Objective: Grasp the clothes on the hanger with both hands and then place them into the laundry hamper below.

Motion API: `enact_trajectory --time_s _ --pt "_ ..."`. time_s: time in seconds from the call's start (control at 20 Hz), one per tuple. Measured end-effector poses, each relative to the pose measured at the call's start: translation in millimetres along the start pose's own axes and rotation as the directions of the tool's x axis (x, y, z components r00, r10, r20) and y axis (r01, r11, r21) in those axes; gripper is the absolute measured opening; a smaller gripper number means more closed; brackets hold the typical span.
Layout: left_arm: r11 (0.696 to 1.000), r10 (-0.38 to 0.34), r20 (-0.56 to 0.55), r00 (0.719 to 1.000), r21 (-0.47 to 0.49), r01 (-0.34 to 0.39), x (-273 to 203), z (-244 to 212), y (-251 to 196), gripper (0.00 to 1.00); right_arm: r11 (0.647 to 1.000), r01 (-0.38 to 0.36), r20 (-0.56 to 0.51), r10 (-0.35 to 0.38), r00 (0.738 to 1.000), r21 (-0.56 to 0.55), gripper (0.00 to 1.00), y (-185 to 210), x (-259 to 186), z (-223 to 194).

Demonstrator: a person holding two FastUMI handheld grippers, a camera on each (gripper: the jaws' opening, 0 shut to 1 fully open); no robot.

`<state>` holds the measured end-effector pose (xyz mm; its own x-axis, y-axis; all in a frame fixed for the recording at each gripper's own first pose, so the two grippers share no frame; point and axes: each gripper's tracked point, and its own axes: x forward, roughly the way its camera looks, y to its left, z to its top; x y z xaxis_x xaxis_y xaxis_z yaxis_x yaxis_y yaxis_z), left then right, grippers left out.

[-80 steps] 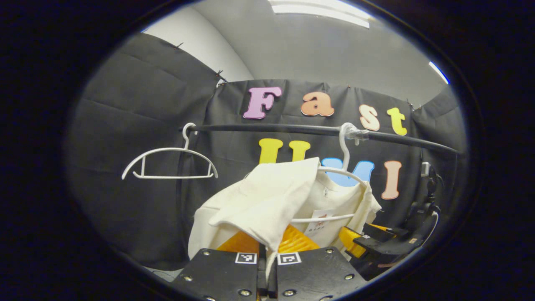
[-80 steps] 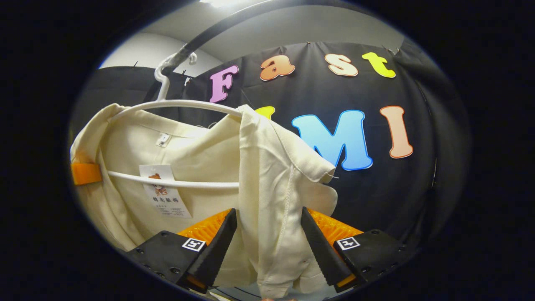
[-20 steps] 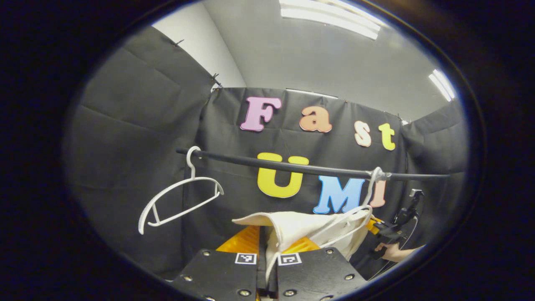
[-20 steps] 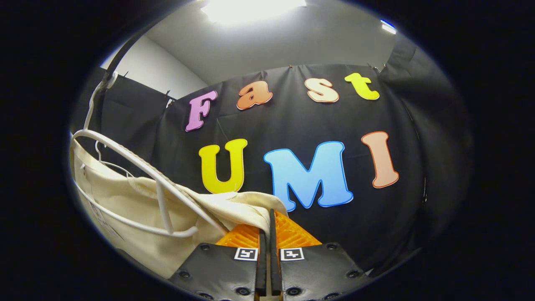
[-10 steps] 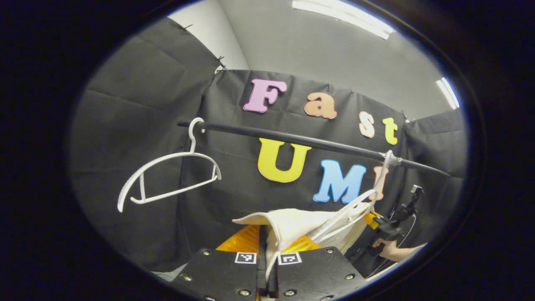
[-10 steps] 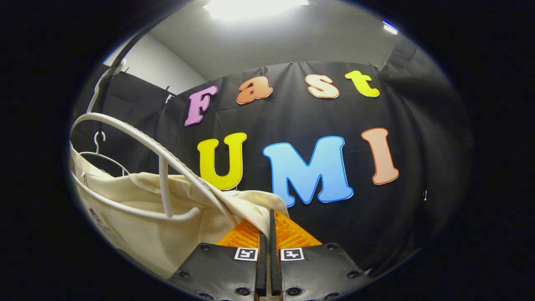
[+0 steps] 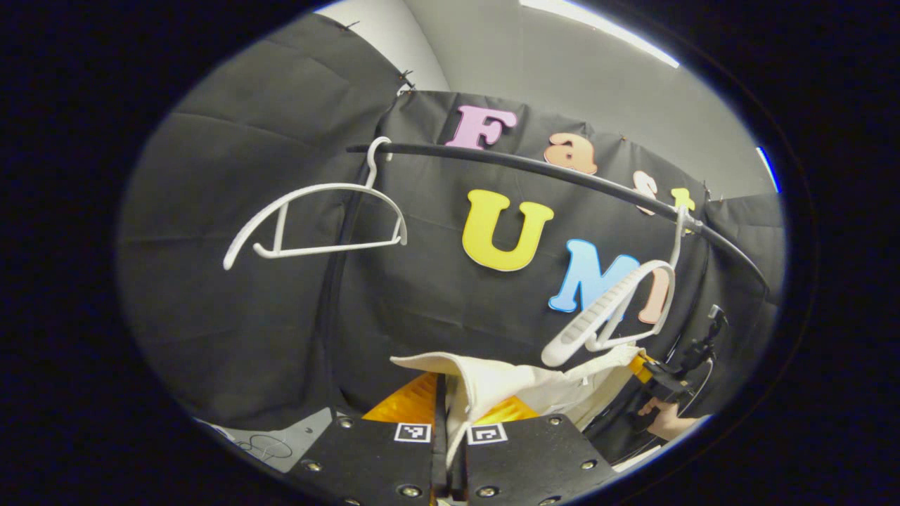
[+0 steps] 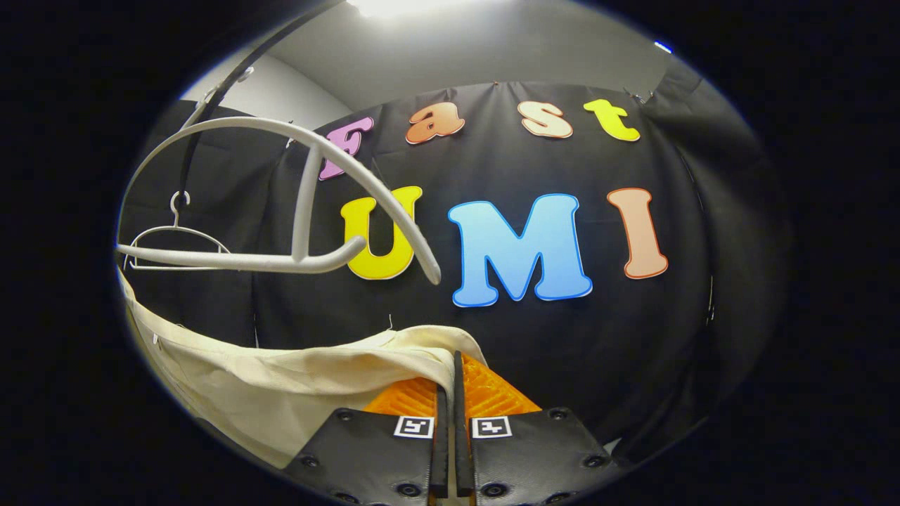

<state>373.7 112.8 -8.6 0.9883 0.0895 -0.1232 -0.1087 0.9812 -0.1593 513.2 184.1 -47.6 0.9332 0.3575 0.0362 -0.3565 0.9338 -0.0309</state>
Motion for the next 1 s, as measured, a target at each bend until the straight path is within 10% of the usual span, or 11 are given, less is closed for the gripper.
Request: enact_trajectory --time_s 0.6,1.0 --pt "0.968 -0.191 -0.054 0.98 0.156 0.197 -91.4 -7.9 38.8 0.04 0.984 0.179 -0.119 -0.178 0.977 -0.003 0.06 60.7 -184.1 5.0" --pt "0.913 -0.348 -0.141 0.927 0.173 0.369 -128.7 -51.6 51.2 0.02 0.992 0.123 -0.209 -0.111 0.971 0.041 0.02 156.9 -260.1 -8.9"
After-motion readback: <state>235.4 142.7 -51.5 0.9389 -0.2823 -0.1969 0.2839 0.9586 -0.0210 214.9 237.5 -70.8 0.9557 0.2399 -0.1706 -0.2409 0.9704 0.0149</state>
